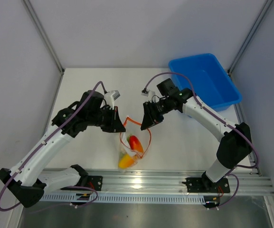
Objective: Place the food in the zip-top bag and seal the zipper
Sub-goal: Adjust the zipper food storage bag at the center of the board.
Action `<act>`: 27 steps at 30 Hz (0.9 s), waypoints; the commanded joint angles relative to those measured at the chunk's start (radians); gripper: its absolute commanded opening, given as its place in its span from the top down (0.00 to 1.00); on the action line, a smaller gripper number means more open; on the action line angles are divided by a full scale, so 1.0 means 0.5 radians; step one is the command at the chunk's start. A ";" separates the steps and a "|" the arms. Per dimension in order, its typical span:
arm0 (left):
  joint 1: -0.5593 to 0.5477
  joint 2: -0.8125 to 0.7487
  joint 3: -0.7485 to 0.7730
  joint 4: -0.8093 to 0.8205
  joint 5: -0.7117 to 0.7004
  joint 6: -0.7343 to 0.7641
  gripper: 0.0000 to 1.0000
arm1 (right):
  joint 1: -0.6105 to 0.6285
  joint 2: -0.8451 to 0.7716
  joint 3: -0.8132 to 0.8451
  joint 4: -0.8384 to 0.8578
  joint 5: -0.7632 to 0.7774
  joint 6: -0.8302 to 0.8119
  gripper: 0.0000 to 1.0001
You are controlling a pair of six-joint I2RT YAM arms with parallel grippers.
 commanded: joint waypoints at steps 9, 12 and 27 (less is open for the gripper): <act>-0.077 0.023 0.042 0.030 -0.039 -0.030 1.00 | 0.008 -0.148 -0.052 0.180 -0.124 0.267 1.00; -0.086 0.038 0.048 0.014 -0.072 -0.042 1.00 | 0.023 -0.197 -0.049 0.293 -0.155 0.475 1.00; -0.092 0.177 0.110 0.084 0.102 -0.260 0.73 | 0.180 -0.179 0.126 0.438 0.455 1.004 1.00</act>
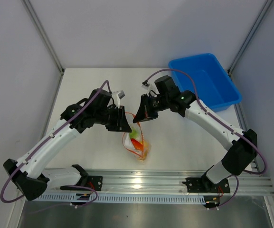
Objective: Place the food in the zip-top bag and seal the zipper
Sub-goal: Adjust the zipper food storage bag at the center of the board.
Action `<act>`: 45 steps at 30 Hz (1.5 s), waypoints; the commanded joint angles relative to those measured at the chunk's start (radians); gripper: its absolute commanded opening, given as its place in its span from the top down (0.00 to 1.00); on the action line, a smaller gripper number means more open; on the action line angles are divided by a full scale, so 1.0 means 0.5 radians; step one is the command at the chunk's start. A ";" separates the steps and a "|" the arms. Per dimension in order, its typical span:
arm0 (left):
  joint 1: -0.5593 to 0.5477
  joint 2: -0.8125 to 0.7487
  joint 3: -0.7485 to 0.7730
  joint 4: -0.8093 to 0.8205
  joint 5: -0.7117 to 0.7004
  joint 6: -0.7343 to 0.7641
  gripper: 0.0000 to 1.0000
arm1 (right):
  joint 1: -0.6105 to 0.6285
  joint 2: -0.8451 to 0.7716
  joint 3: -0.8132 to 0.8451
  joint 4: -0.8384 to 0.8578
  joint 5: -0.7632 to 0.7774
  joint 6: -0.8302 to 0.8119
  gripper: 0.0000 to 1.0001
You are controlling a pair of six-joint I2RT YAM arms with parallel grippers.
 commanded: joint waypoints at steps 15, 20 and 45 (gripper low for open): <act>-0.053 -0.228 -0.210 0.382 0.143 -0.272 0.17 | 0.129 -0.048 0.122 -0.086 0.743 0.416 1.00; -0.123 -0.163 -0.158 0.306 -0.038 -0.345 0.17 | 0.181 -0.075 0.125 -0.105 0.869 0.615 1.00; -0.467 0.073 -0.038 0.060 -0.548 -0.646 0.48 | 0.463 -0.370 -0.111 0.012 1.376 1.309 1.00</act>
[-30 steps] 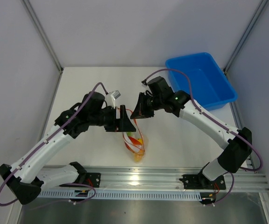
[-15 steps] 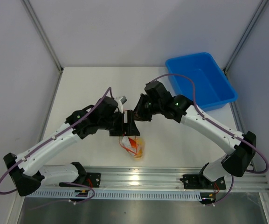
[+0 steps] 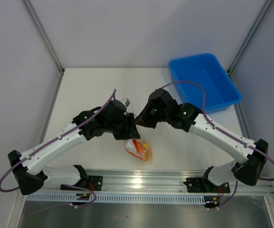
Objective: Place the food in the zip-top bag and seal the zipper
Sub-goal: Adjust the zipper food storage bag at the center of the board.
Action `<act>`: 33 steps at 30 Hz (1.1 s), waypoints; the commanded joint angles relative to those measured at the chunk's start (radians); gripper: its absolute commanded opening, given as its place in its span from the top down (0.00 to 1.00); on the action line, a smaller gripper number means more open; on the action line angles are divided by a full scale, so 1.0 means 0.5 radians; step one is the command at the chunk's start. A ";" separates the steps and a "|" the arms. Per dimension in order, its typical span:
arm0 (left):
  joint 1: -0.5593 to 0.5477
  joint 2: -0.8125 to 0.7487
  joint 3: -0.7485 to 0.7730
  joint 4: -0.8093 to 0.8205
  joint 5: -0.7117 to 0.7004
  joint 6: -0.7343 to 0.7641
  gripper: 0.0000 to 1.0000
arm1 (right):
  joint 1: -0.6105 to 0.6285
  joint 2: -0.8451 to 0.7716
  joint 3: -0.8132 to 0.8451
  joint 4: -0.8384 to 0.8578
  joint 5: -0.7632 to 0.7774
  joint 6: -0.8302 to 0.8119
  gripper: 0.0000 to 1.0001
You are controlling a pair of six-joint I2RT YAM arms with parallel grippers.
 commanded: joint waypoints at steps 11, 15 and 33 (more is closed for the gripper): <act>-0.015 0.088 0.078 -0.011 0.082 0.106 0.99 | 0.007 -0.044 0.046 0.088 0.088 -0.057 0.73; -0.012 0.067 0.091 -0.002 0.134 0.225 1.00 | -0.070 -0.077 0.083 0.002 0.109 -0.280 0.57; -0.006 -0.246 -0.013 0.198 0.901 0.692 1.00 | -1.178 -0.516 -0.549 0.639 -1.573 -1.416 0.00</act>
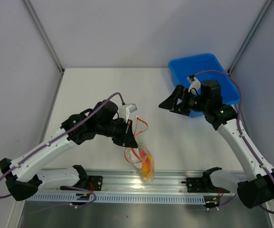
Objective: Place the food in the zip-top bag and seal the zipper
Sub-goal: Adjust the zipper food storage bag at the center of the board.
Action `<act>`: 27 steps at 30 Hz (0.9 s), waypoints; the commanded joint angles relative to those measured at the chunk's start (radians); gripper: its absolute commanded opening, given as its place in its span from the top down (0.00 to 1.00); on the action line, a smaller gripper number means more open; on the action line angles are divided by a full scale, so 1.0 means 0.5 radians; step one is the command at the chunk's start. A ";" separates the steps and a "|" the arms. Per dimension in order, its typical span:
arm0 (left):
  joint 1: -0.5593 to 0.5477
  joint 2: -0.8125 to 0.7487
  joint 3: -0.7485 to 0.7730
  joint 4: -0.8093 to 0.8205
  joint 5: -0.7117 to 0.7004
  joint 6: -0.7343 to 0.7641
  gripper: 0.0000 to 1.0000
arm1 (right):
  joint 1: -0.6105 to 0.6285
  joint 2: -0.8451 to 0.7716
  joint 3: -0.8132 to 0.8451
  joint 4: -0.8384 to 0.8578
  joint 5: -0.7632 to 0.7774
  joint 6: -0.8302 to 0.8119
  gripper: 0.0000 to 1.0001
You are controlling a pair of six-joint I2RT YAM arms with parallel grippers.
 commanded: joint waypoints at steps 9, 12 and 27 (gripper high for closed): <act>-0.001 -0.040 -0.076 0.086 0.165 0.222 0.99 | 0.070 0.265 0.229 0.068 -0.604 -0.069 0.09; -0.001 0.006 -0.085 0.086 0.134 0.234 1.00 | 0.177 0.357 0.397 -0.113 -0.521 -0.093 0.19; -0.001 0.071 -0.140 0.184 -0.044 0.182 0.99 | 0.524 0.637 0.705 -0.721 -0.126 0.091 0.31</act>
